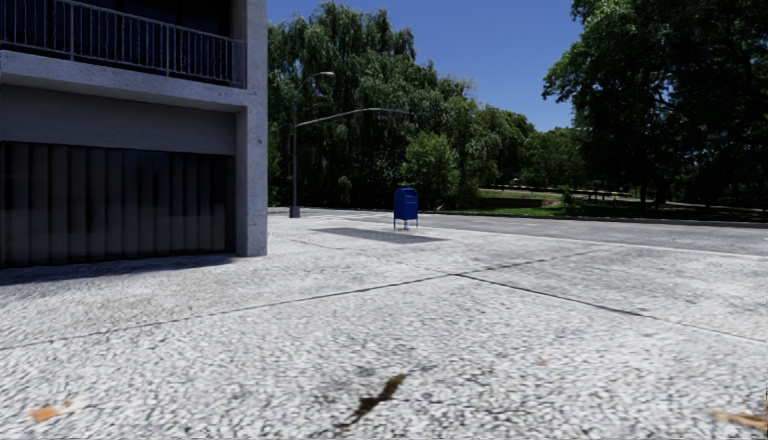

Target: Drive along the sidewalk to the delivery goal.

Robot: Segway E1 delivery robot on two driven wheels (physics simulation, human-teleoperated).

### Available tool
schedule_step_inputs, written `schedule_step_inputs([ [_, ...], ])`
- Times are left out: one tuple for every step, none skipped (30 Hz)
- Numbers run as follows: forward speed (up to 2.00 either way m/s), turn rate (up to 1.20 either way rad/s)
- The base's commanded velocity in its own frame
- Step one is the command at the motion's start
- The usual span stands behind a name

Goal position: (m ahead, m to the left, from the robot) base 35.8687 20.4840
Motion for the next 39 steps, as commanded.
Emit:
schedule_step_inputs([
  [2.00, 0.00],
  [2.00, 0.00],
  [2.00, 0.00],
  [2.00, 0.00],
  [2.00, 0.00],
  [2.00, 0.00],
  [2.00, 0.00],
  [2.00, 0.00],
  [2.00, 0.00],
  [2.00, 0.00],
  [2.00, 0.00],
  [2.00, 0.00],
  [2.00, 0.00],
  [2.00, 0.00],
  [2.00, 0.00],
  [2.00, 0.00],
  [2.00, 0.00],
  [2.00, 0.00],
  [2.00, 0.00],
  [2.00, 0.00],
  [2.00, 0.00],
  [2.00, 0.00],
  [2.00, 0.00],
  [2.00, 0.00],
  [2.00, 0.00],
  [2.00, 0.00],
  [2.00, 0.00],
  [2.00, 0.00],
  [2.00, 0.00],
  [2.00, 0.00],
  [2.00, 0.00],
  [2.00, 0.00],
  [2.00, 0.00],
  [2.00, 0.00],
  [2.00, 0.00],
  [2.00, 0.00],
  [2.00, 0.00],
  [2.00, 0.00],
  [2.00, 0.00],
])
